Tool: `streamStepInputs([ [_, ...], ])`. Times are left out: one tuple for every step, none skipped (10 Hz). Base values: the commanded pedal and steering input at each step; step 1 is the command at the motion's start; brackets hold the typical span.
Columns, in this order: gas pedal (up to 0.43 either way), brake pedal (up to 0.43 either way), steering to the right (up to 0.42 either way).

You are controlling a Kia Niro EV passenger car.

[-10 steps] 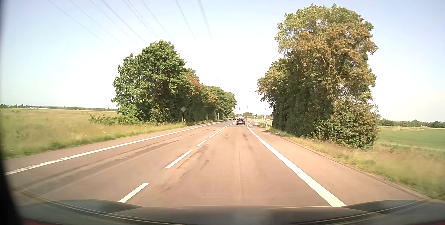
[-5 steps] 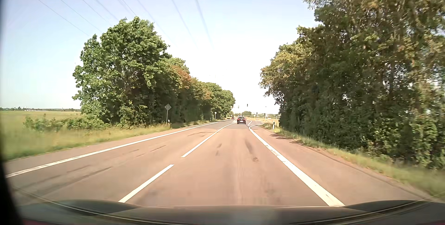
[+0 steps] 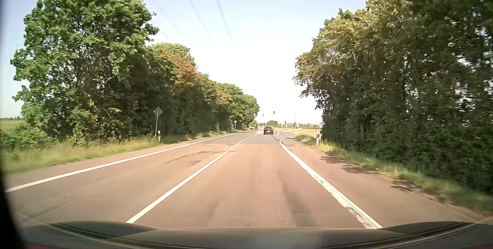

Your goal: Follow the waypoints while adhering to traffic rules and regulations

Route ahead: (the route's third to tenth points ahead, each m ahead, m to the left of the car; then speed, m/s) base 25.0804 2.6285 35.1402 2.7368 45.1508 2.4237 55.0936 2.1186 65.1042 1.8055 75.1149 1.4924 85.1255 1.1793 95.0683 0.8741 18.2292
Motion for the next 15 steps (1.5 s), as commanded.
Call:
streamStepInputs([
  [0.000, 0.030, 0.003],
  [0.000, 0.030, 0.003],
  [0.000, 0.030, 0.003],
  [0.000, 0.030, 0.003],
  [0.000, 0.030, 0.003],
  [0.000, 0.030, 0.003],
  [0.000, 0.030, 0.004],
  [0.008, 0.030, 0.004],
  [0.020, 0.030, 0.005],
  [0.020, 0.030, 0.005],
  [0.028, 0.030, 0.006],
  [0.039, 0.030, 0.008],
  [0.039, 0.030, 0.009],
  [0.039, 0.030, 0.009],
  [0.047, 0.030, 0.009],
])
